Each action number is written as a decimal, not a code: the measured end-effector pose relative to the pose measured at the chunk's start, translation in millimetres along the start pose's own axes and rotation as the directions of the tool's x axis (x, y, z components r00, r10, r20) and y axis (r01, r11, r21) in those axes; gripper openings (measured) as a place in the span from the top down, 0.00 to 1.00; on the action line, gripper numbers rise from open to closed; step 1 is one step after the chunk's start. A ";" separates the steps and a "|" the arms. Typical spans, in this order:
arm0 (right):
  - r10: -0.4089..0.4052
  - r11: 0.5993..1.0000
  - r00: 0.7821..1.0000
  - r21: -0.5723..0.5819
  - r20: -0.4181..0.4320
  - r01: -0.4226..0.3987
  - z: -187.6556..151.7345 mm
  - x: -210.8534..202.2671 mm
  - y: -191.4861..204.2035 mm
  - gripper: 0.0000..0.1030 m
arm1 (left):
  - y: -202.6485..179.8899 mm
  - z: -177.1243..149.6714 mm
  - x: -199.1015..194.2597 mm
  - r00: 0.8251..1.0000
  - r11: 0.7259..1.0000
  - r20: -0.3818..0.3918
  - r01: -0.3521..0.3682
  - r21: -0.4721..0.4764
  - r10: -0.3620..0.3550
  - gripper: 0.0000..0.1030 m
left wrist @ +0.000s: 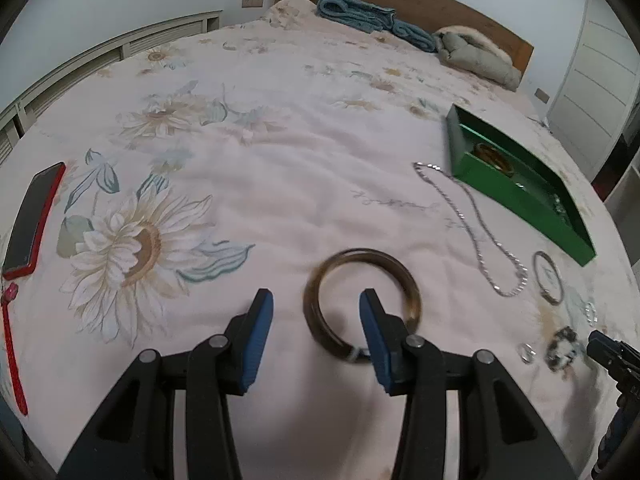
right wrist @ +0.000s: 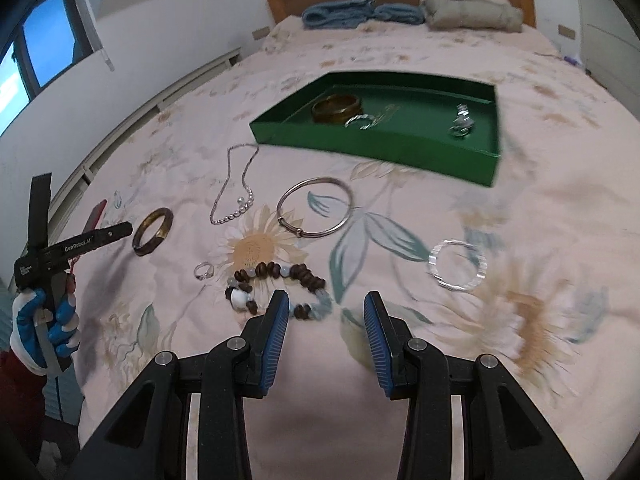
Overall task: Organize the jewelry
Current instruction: 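Grasp the dark tortoiseshell bangle with the left tool while the right tool grasps the beaded bracelet, then carry the dark bangle and beaded bracelet into the green tray and release both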
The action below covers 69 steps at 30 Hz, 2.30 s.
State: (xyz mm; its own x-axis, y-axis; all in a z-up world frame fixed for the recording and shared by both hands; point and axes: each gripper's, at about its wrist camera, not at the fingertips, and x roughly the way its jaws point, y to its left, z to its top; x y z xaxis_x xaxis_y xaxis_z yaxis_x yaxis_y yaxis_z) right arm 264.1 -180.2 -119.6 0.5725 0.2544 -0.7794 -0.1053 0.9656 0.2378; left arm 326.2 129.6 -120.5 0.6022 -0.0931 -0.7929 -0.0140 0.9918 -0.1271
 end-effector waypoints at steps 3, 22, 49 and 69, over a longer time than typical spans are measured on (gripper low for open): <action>0.006 1.000 1.000 -0.008 -0.020 -0.006 5.1 16.7 3.4 0.62 | -0.5 2.6 14.0 1.000 1.000 -0.019 -0.007 0.007 0.007 0.58; -0.014 0.992 0.993 -0.125 -0.119 -0.001 9.2 57.8 12.6 0.77 | -22.7 -7.0 39.5 0.997 0.987 -0.005 -0.079 0.137 0.081 0.89; -0.095 0.978 0.988 -0.171 0.123 0.115 -11.7 -79.6 61.7 0.90 | -42.3 -44.3 -101.9 0.989 0.989 0.139 -0.065 0.130 0.046 0.92; -0.175 0.970 0.954 -0.124 0.242 0.209 60.1 -109.5 23.0 0.90 | -137.0 27.5 -76.0 0.988 0.969 0.143 0.028 0.245 -0.064 0.92</action>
State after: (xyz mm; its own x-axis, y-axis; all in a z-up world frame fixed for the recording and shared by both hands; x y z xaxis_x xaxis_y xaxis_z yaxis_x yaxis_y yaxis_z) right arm 247.8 -189.1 6.1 0.7618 0.0611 -0.6450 -0.0834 0.9965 -0.0040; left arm 304.3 3.2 -26.5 0.7096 -0.1433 -0.6899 0.1986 0.9801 0.0008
